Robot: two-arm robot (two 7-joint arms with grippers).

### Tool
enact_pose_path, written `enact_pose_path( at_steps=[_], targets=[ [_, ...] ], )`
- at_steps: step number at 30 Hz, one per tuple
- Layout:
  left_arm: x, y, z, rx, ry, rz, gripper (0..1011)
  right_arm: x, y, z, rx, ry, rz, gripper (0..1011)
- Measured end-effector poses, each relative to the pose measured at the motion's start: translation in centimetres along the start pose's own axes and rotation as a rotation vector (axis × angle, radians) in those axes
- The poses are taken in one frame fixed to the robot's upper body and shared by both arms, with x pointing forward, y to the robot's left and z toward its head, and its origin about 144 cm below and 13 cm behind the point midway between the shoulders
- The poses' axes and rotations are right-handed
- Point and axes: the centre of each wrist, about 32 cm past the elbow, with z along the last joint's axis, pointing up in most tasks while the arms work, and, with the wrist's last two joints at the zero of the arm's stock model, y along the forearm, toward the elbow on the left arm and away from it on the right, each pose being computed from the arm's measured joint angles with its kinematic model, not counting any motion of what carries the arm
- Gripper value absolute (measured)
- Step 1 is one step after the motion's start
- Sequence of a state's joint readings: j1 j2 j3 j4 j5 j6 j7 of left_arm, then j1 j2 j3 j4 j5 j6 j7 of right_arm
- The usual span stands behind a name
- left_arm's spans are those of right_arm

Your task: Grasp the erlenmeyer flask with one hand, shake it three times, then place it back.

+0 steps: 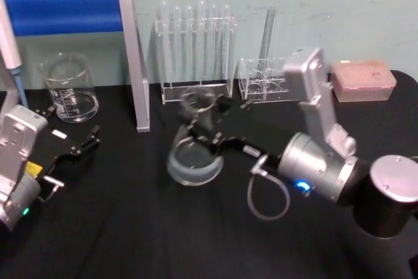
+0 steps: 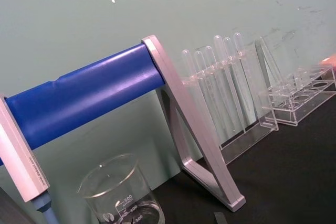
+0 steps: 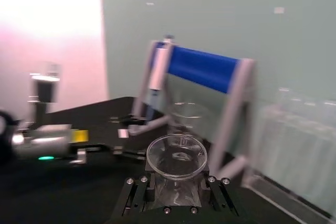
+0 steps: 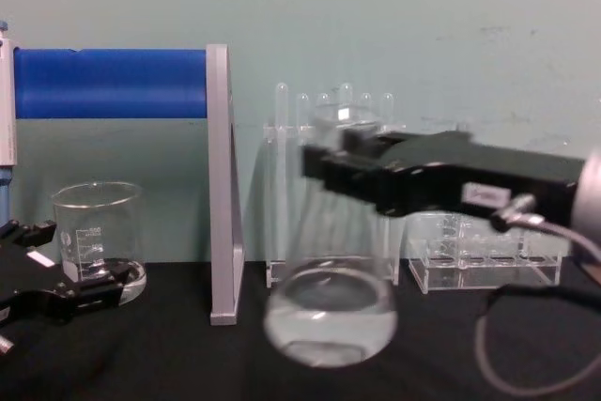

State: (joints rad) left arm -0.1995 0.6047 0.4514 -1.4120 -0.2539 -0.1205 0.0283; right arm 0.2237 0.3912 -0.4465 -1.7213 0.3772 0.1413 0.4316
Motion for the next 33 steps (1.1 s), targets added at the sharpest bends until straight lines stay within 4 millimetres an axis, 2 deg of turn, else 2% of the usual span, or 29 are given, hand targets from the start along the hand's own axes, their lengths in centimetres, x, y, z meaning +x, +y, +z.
enact_pose_path(
  at_steps=[10,18,24,33],
  targets=[
    [0.0,0.0,0.0,0.000,0.000,0.000,1001,-3.2,1.2,0.3,0.006,0.022,0.195,449],
    [0.0,0.0,0.0,0.000,0.000,0.000,1001,-4.4,1.2,0.3,-0.002,0.036,0.264,449],
    [0.0,0.0,0.0,0.000,0.000,0.000,1001,-4.0,1.3,0.2,-0.004,0.034,0.232,449],
    [0.0,0.0,0.0,0.000,0.000,0.000,1001,-0.6,0.9,0.1,0.009,-0.001,0.020,449]
  ],
)
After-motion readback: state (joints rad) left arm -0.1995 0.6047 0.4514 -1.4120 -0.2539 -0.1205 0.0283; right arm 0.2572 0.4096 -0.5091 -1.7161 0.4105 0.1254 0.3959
